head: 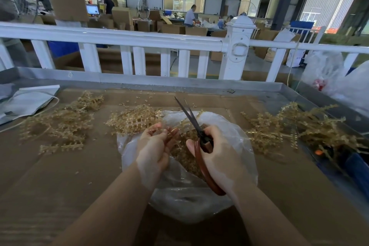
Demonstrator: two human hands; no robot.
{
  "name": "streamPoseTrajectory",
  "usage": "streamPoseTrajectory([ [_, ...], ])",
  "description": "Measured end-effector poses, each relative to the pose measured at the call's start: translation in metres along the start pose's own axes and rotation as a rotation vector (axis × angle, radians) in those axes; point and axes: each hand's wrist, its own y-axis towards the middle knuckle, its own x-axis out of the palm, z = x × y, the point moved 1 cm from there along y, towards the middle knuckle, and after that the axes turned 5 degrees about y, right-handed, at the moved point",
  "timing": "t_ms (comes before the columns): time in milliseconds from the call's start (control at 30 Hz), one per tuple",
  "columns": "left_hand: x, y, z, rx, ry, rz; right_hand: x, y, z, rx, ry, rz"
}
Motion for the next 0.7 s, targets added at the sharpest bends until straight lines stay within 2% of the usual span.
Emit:
streamPoseTrajectory([
  [167,-0.015,0.004,-0.016,0.189,0.369,0.074,0.008,-0.003,0.012,-0.039,-0.223,0.057],
  [267,-0.018,0.002,-0.021,0.256,0.499,0.031,0.014,-0.005,0.021,-0.105,-0.308,0.138],
  [467,-0.023,0.001,-0.023,0.228,0.466,-0.094,0.024,-0.009,0.031,-0.169,-0.382,0.207],
  [700,-0.026,0.001,-0.025,0.277,0.523,-0.076,0.026,-0.013,0.031,-0.184,-0.379,0.262],
])
